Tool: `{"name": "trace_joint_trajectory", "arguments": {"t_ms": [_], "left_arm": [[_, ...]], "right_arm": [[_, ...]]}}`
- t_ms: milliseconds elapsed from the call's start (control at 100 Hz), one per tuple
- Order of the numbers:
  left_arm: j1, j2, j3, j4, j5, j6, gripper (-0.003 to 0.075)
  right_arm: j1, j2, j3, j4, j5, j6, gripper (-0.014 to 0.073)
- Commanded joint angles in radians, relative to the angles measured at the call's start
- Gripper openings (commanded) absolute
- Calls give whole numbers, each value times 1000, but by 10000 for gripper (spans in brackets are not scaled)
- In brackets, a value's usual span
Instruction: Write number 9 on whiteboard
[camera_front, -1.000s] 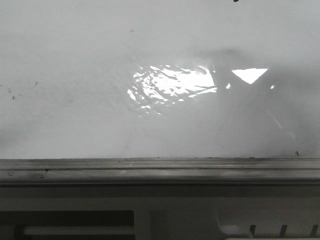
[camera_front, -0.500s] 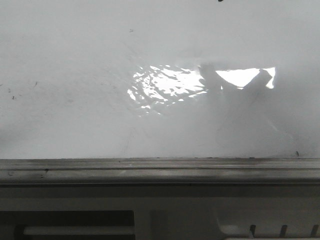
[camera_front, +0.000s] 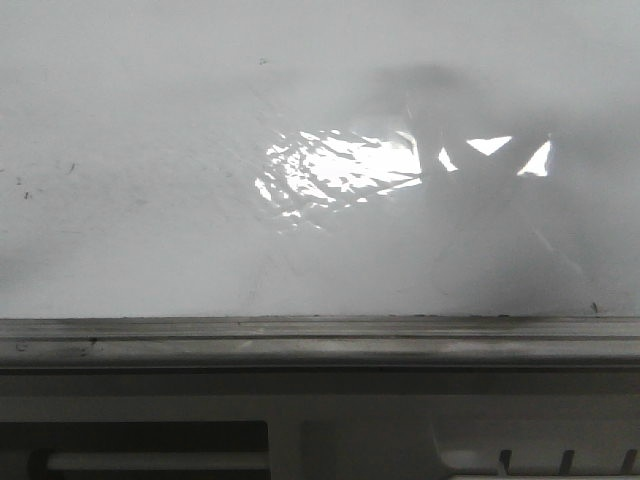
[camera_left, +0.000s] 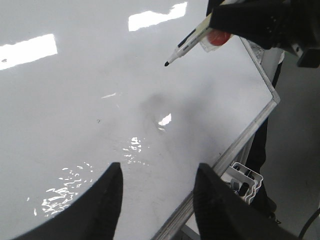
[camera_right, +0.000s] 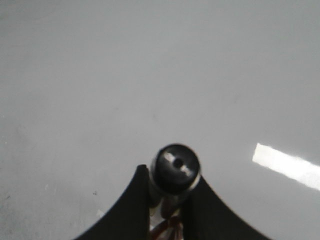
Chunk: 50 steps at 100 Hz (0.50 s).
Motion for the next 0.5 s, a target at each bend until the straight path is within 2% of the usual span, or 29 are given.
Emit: {"name": "trace_joint_trajectory", "arguments": {"t_ms": [0,280,490], "left_arm": [[2,4,-28,-52,-30,-9,293],[2,4,-28,-52,-30,-9,293],[2,4,-28,-52,-30,-9,293]], "right_arm": [[5,24,-27,-9,-84,5,-47],[124,64,-27,-9,-125,17,-47],[141,134,-27,-9,-171,17,-47]]}}
